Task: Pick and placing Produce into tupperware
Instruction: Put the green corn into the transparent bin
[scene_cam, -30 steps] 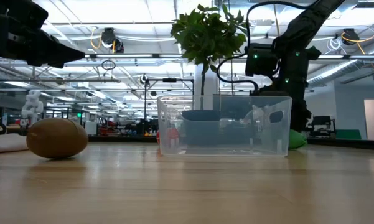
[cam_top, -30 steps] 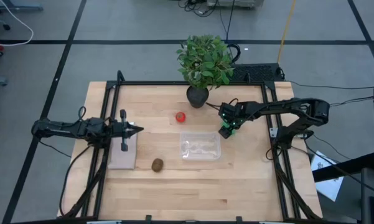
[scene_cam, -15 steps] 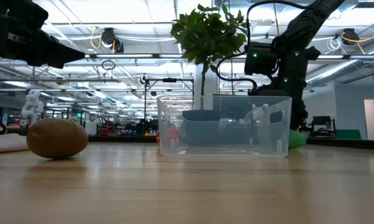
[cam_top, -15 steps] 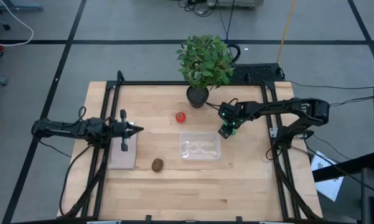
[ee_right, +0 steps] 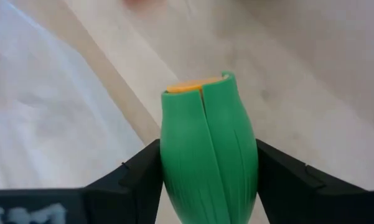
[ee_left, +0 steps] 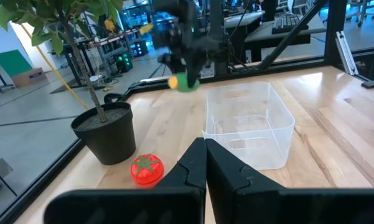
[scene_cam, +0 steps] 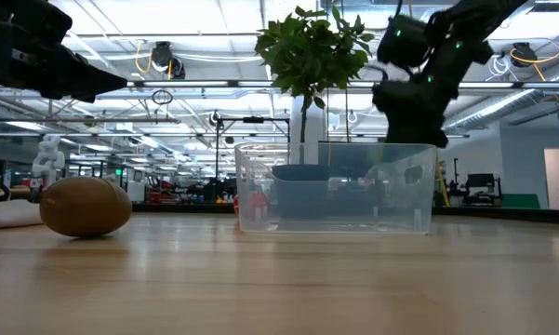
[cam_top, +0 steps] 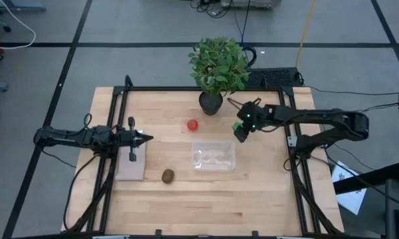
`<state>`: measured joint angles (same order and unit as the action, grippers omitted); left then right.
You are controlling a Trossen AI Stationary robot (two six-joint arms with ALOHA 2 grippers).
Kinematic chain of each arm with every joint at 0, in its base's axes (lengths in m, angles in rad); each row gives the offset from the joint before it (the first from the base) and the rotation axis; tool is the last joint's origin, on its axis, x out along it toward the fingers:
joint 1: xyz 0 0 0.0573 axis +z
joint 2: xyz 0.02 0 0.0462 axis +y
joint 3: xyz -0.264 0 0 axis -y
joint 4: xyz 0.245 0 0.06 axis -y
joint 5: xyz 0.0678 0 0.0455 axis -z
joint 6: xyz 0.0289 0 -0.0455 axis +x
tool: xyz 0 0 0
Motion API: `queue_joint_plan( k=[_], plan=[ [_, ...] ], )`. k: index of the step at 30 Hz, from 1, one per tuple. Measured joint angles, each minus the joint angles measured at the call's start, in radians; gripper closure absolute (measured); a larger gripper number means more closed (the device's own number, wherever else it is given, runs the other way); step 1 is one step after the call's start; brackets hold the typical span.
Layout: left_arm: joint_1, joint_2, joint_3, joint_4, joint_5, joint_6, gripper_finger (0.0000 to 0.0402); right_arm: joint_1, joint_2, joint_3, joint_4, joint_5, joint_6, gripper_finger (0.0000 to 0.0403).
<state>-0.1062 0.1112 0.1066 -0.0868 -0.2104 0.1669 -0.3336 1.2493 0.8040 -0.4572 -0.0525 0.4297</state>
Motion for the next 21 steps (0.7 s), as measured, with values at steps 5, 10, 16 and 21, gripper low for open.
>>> queue_joint_plan(
  k=[5,10,16,21],
  plan=[
    [0.0,0.0,0.0,0.001,0.0,0.0,0.0398,0.001,-0.09,0.0,0.074,-0.003,-0.012,0.0192],
    [0.0,0.0,0.0,0.001,0.0,0.001,0.0399,0.002,-0.142,0.0,0.135,-0.036,-0.042,0.0198],
    [0.0,0.0,0.0,0.002,0.0,0.005,0.0398,0.034,-0.173,0.001,0.263,-0.11,-0.06,0.0196],
    [0.0,0.0,0.0,0.002,0.0,0.005,0.0399,0.085,-0.204,0.001,0.389,-0.134,-0.111,0.0196]
  ],
)
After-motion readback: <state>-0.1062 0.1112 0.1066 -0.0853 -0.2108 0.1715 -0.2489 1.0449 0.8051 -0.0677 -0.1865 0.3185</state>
